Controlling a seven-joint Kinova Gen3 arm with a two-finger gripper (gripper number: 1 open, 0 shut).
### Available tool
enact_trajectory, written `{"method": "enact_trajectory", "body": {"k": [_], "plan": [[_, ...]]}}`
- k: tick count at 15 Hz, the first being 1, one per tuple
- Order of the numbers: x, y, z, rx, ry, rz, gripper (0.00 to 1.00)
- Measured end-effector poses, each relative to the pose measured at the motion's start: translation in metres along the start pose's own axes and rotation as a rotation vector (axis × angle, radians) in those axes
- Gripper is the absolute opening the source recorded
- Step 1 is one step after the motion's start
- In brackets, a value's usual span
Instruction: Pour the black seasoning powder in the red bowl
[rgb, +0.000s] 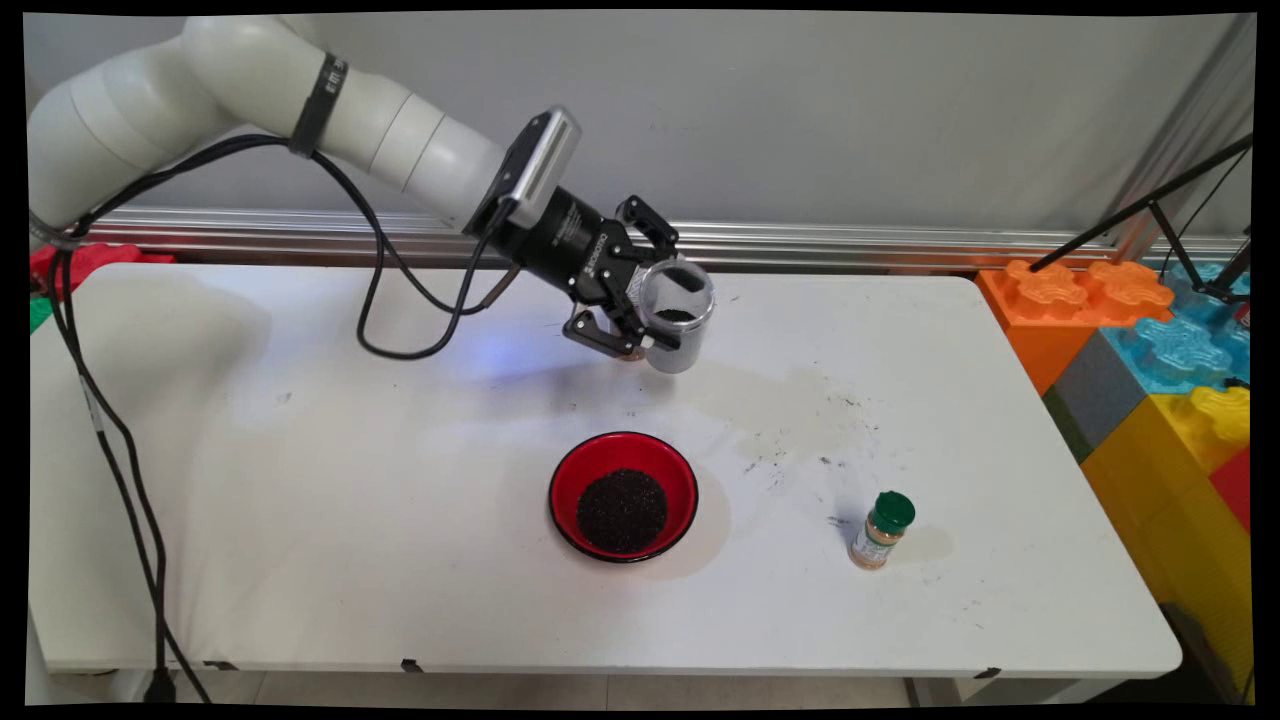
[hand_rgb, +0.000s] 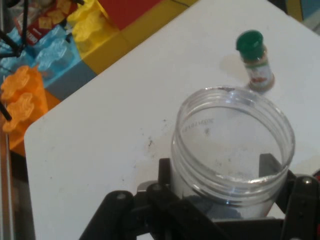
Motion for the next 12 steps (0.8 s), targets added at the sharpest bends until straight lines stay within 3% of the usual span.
{"method": "enact_trajectory", "body": {"k": [12], "plan": [[-0.002, 0.037, 0.007, -0.065, -0.018, 0.41, 0.0]]}}
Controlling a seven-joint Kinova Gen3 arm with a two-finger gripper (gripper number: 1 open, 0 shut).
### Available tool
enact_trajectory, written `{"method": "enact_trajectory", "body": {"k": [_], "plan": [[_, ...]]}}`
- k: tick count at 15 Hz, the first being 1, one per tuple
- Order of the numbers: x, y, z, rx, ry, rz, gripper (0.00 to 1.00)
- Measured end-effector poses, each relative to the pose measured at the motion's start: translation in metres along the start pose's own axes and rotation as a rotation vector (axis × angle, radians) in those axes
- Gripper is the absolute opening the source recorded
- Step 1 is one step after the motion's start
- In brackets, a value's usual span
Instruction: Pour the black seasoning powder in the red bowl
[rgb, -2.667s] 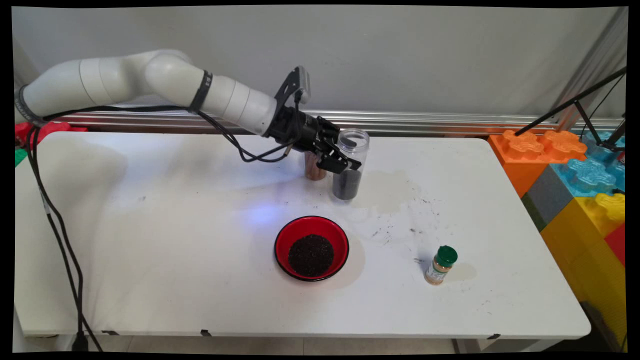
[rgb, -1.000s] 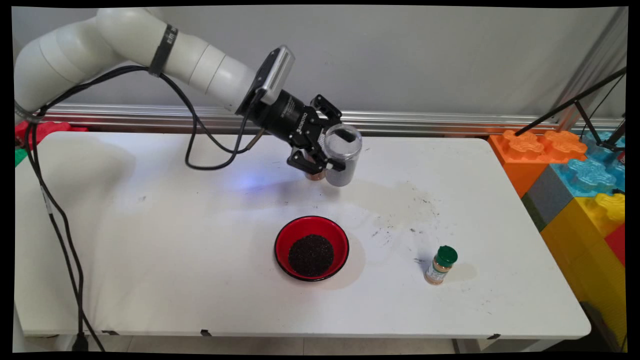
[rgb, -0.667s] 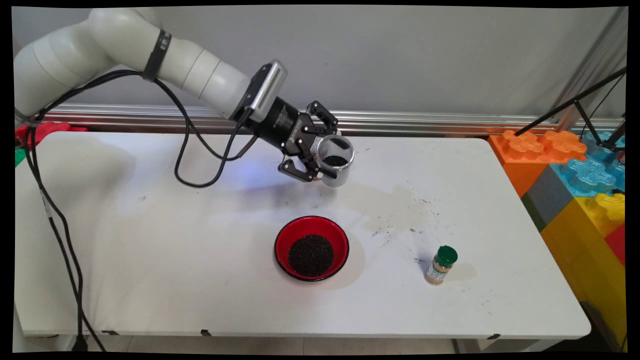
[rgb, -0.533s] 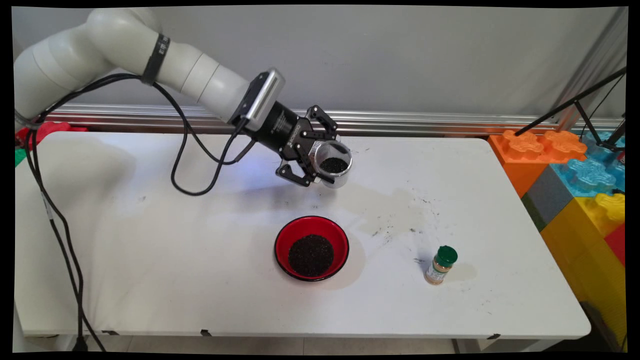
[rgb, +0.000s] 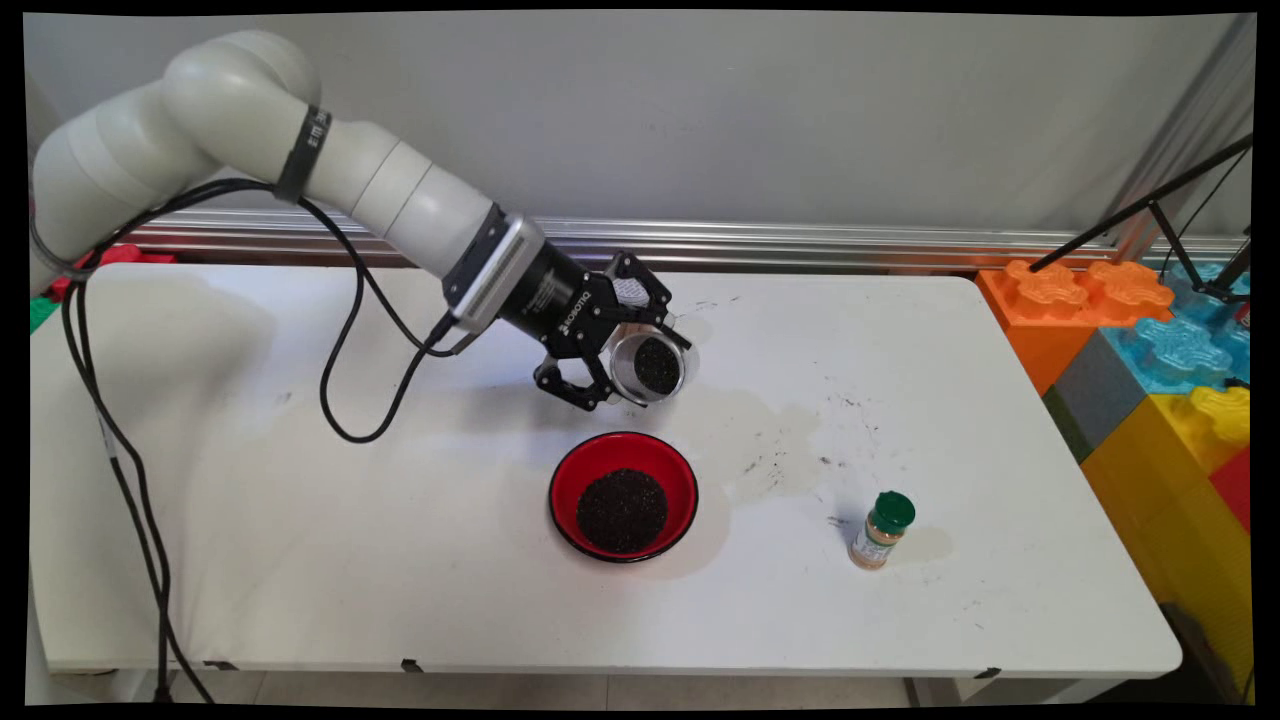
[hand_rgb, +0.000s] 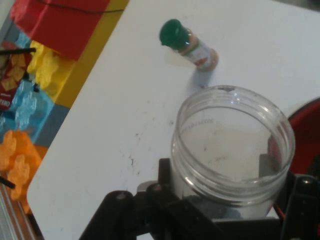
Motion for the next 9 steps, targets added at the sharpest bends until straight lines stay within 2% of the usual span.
{"method": "enact_trajectory", "body": {"k": [4, 9], "plan": [[-0.0043, 0.004, 0.0027, -0.002, -0.036, 0.108, 0.0], [-0.0099, 0.0041, 0.0056, 0.009, -0.076, 0.197, 0.0]]}}
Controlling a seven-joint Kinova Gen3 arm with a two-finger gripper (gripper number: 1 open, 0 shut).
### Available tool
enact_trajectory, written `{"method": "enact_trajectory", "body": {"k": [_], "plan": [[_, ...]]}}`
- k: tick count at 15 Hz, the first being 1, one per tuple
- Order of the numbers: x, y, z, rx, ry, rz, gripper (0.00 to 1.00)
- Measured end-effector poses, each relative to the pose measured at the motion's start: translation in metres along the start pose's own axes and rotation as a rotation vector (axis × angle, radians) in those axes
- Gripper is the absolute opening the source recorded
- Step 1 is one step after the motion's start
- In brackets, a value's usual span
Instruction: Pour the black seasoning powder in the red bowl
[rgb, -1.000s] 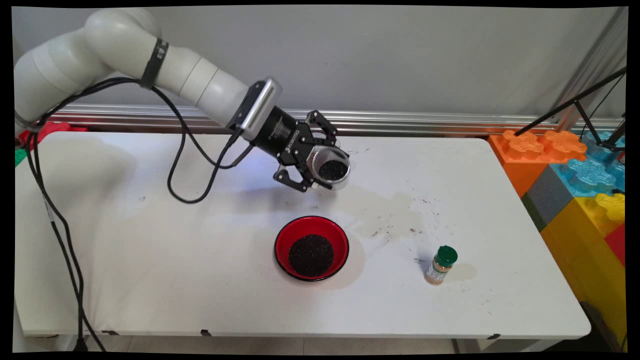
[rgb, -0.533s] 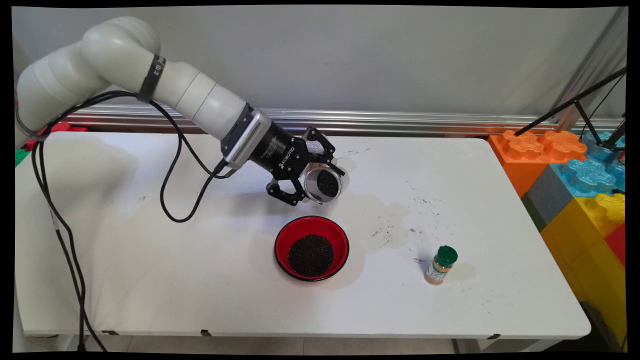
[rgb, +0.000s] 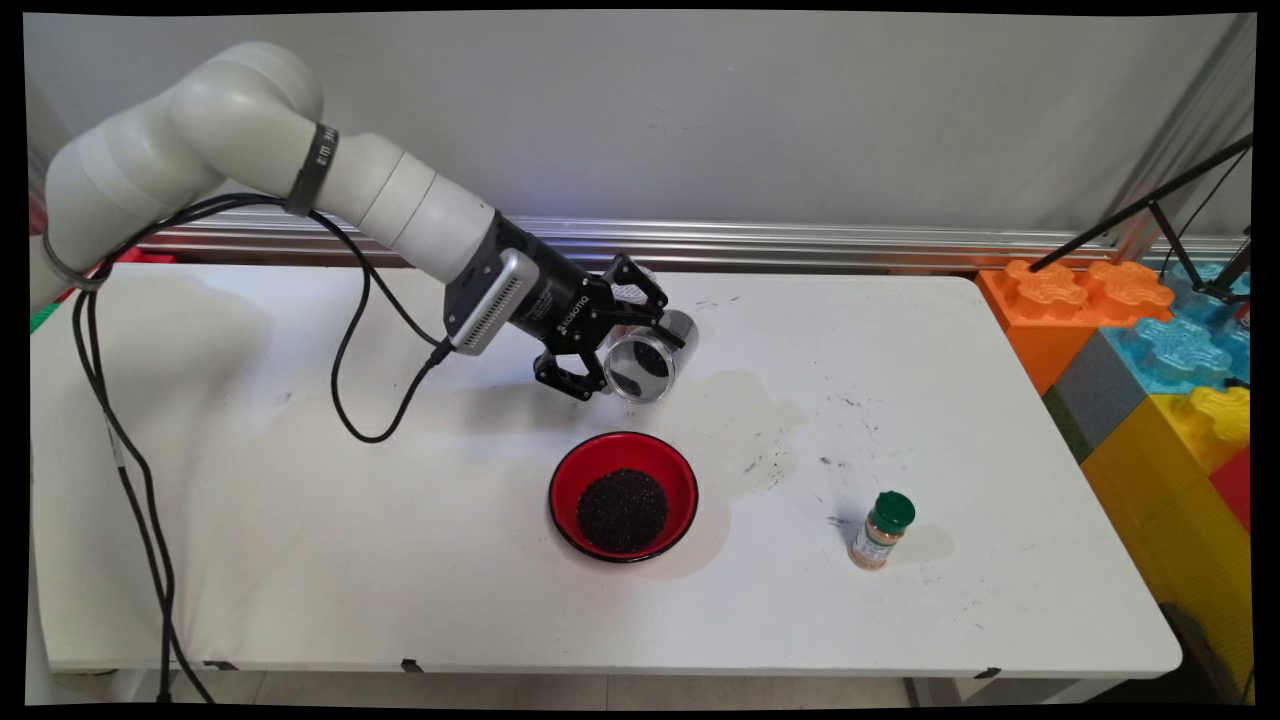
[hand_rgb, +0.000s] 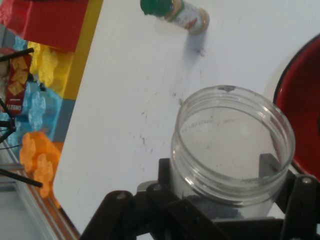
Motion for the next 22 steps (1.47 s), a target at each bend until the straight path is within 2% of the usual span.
{"method": "enact_trajectory", "body": {"k": [9, 15, 22], "plan": [[-0.005, 0.006, 0.004, 0.025, -0.068, 0.162, 0.0], [-0.004, 0.019, 0.007, 0.037, -0.061, 0.289, 0.0], [-0.009, 0.03, 0.008, 0.052, -0.062, 0.399, 0.0]]}}
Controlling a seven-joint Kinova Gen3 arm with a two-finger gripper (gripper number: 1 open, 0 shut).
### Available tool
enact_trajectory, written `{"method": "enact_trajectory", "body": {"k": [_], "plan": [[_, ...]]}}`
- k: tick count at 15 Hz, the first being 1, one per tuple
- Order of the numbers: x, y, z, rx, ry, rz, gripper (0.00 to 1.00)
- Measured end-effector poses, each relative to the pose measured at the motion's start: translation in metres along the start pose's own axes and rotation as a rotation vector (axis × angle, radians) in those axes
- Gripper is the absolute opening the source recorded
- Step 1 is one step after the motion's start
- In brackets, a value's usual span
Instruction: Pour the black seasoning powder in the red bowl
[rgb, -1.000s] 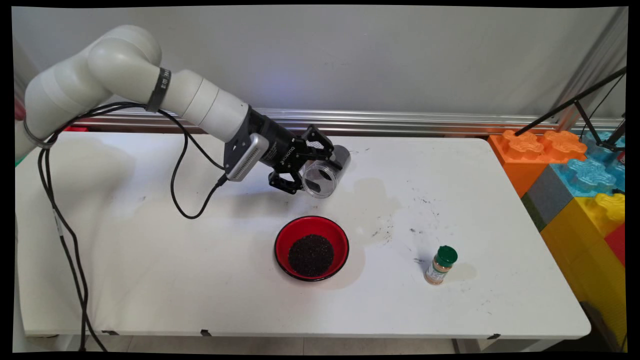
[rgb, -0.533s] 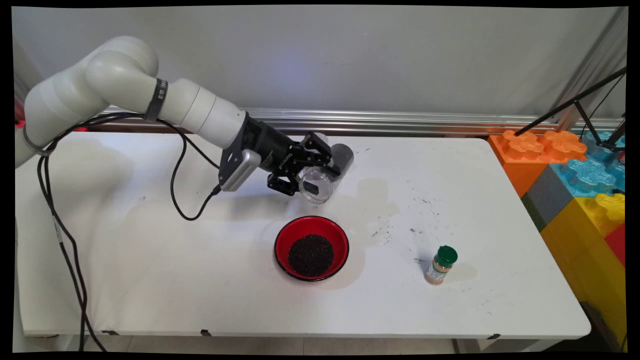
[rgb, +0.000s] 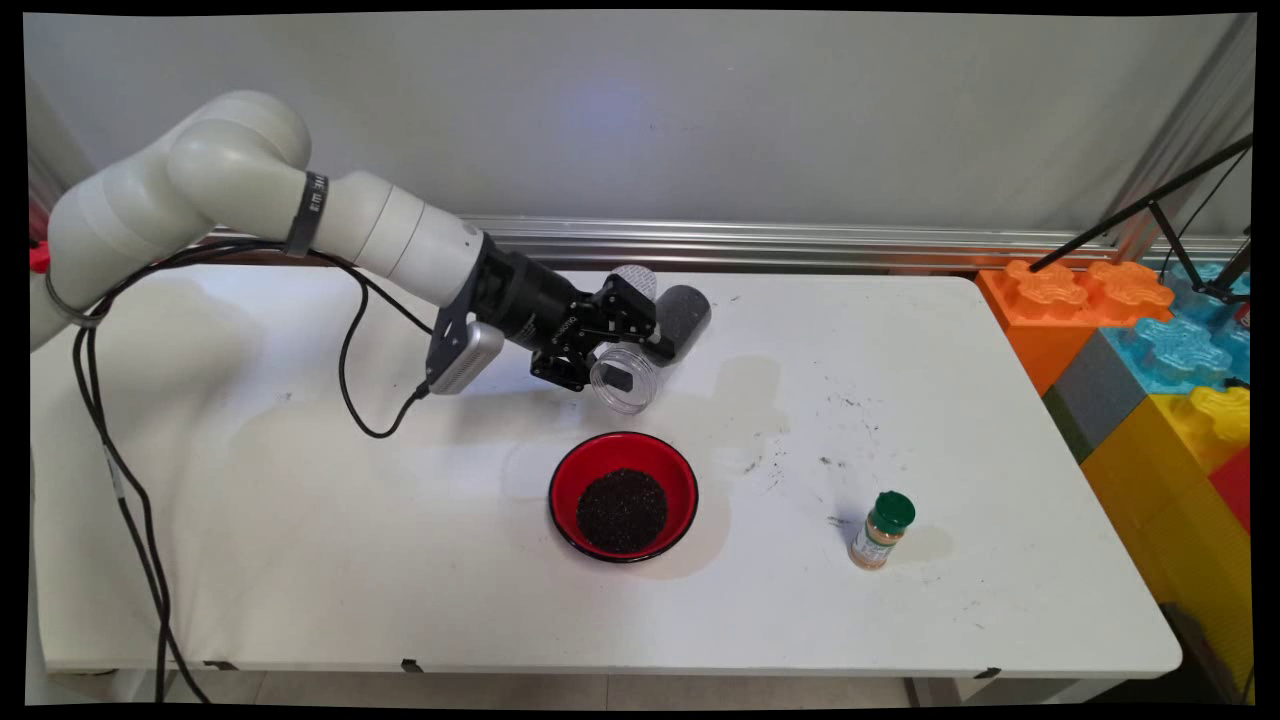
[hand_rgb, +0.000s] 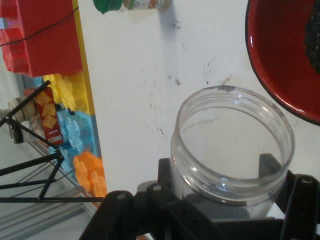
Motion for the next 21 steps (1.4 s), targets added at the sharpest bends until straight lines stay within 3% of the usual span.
{"method": "enact_trajectory", "body": {"k": [10, 21], "plan": [[0.004, 0.009, 0.0, 0.056, -0.008, 0.167, 0.0], [0.01, 0.007, 0.001, 0.129, -0.029, 0.29, 0.0]]}}
